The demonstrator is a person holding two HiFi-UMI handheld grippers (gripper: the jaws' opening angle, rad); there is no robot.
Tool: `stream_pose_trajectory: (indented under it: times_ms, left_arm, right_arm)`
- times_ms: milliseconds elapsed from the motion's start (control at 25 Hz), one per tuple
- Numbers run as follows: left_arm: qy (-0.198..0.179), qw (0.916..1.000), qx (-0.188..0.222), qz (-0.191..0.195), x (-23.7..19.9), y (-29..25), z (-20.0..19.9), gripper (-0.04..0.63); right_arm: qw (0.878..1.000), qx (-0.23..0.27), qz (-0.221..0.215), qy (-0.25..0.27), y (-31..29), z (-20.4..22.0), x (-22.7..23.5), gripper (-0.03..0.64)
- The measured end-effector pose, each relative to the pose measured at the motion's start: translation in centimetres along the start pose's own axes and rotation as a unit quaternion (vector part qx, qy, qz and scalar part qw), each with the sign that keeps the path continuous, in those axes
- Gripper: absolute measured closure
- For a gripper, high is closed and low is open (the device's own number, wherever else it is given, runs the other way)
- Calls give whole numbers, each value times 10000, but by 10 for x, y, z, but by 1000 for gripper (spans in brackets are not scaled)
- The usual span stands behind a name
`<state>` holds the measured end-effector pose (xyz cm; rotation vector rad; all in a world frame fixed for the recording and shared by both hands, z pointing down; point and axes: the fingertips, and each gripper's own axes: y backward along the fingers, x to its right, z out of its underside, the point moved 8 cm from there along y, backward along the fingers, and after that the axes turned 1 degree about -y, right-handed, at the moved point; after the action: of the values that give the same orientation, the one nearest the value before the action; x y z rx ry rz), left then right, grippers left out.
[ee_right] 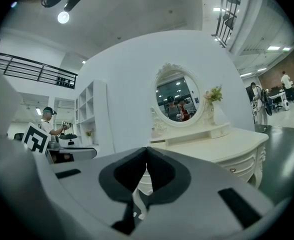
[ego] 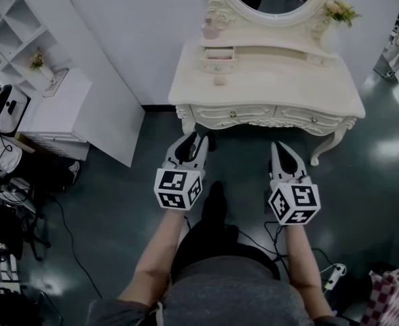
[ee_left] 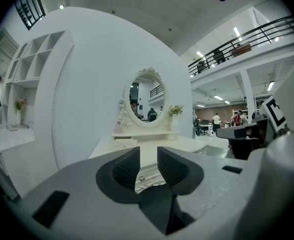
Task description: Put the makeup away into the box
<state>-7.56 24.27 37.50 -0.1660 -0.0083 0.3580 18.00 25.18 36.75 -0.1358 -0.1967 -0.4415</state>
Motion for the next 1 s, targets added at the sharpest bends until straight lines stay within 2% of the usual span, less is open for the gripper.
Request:
stream_pose_trajectory:
  times_ms: [400, 1000]
  left_arm:
    - [62, 9999, -98, 46, -30, -49, 2, 448]
    - [214, 9986, -380, 294, -97, -164, 0, 397]
  right_arm:
    - [9999, -100, 60, 20, -53, -6, 13, 612]
    - [9993, -266, 250, -53, -174, -20, 36, 612]
